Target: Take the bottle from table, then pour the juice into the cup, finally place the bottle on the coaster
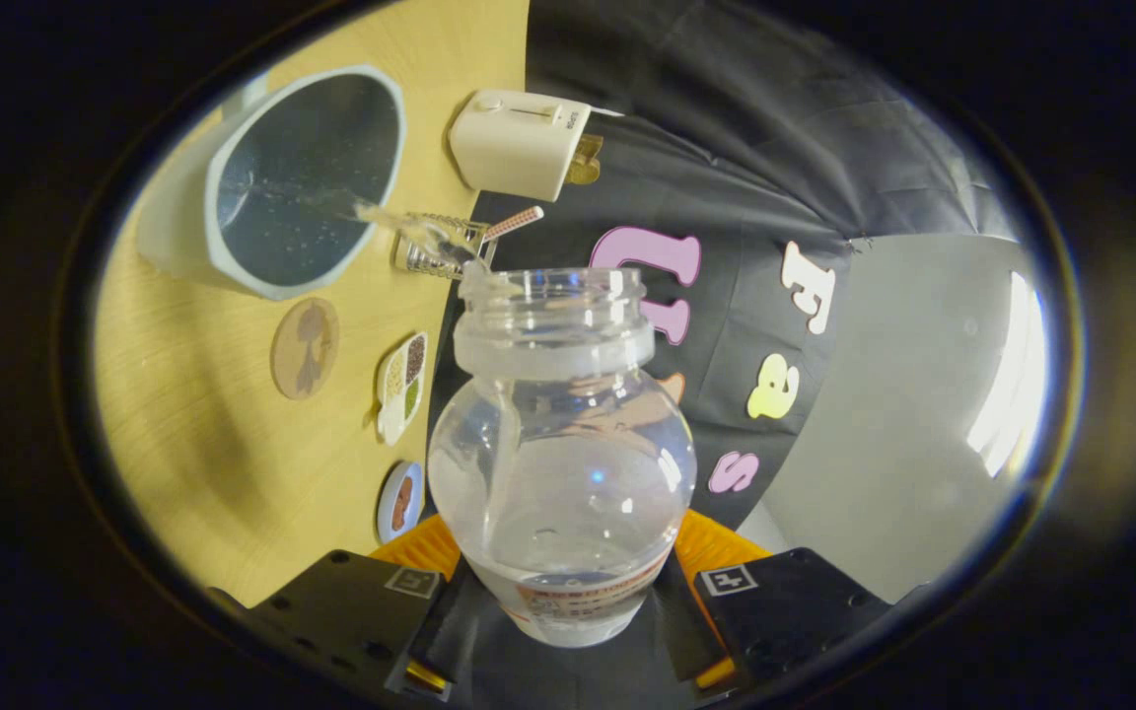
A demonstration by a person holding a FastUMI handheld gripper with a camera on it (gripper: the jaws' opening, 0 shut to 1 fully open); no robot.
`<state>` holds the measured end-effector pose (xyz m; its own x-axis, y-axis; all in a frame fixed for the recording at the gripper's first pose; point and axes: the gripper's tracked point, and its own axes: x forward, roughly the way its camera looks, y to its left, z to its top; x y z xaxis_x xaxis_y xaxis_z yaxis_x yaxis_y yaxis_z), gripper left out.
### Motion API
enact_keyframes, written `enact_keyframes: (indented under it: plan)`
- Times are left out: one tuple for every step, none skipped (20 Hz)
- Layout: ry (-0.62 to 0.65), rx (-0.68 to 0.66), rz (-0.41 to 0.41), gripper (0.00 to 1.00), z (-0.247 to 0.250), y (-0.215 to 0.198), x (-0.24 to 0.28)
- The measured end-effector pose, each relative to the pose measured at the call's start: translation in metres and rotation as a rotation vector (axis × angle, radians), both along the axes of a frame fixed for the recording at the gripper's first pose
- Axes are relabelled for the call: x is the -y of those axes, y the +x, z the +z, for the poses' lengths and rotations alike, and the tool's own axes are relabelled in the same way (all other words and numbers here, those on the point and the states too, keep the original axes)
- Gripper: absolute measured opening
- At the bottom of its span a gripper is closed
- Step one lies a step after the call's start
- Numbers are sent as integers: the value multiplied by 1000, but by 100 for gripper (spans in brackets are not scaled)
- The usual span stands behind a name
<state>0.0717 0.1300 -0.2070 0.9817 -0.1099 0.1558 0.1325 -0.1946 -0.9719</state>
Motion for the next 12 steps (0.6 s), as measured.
enact_keyframes:
  plan:
    - [1,-1,1,80,-1,0,-1]
    - [-1,1,2,80,1,0,-1]
    - [-5,4,3,80,2,-1,-1]
    - [-10,8,2,80,3,-1,-1]
    - [-13,8,0,80,3,-2,0]
    - [-14,6,-3,80,2,-1,1]
    - [-15,4,-7,80,1,-1,3]
    - [-18,3,-9,80,0,-2,4]
    - [-22,4,-9,80,0,-2,4]
    - [-27,6,-9,80,1,-2,5]
    - [-33,8,-9,80,2,-2,3]
    - [-35,10,-8,80,2,0,4]
